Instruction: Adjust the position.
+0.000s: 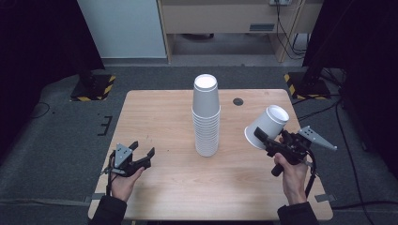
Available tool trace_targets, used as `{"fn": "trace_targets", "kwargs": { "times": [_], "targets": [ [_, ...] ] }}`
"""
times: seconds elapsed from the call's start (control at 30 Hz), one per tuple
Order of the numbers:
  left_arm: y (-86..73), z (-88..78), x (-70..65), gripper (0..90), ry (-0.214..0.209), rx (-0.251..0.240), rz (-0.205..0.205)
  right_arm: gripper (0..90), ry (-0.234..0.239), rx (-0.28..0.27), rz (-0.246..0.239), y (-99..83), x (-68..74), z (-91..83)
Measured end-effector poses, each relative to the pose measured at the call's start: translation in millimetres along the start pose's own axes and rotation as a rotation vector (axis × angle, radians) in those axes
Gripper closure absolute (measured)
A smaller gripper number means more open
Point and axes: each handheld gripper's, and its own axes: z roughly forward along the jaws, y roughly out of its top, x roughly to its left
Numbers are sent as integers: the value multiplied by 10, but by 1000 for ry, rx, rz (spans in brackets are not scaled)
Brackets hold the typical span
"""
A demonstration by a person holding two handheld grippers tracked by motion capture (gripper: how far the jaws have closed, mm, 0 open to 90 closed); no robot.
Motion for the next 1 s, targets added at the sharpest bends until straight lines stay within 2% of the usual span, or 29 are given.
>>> {"fn": "trace_targets", "kwargs": {
  "times": [0.17,0.53,0.73,0.9,0.93,1.0],
  "targets": [
    [57,25,-182,265,-65,-43,51,156,-6,20,11,-72,-3,-22],
    [167,29,-486,277,-146,-138,62,156,-4,38,78,-233,-32,-11],
    [206,46,-685,296,-201,-177,107,156,-2,5,139,-242,-58,-90],
    [219,76,-786,297,-212,-180,121,156,-4,-10,173,-264,-92,-124],
    [225,92,-827,302,-218,-187,125,156,-5,-22,198,-277,-102,-137],
    [230,103,-853,303,-226,-188,130,156,-7,-26,213,-289,-111,-147]
  ]
}}
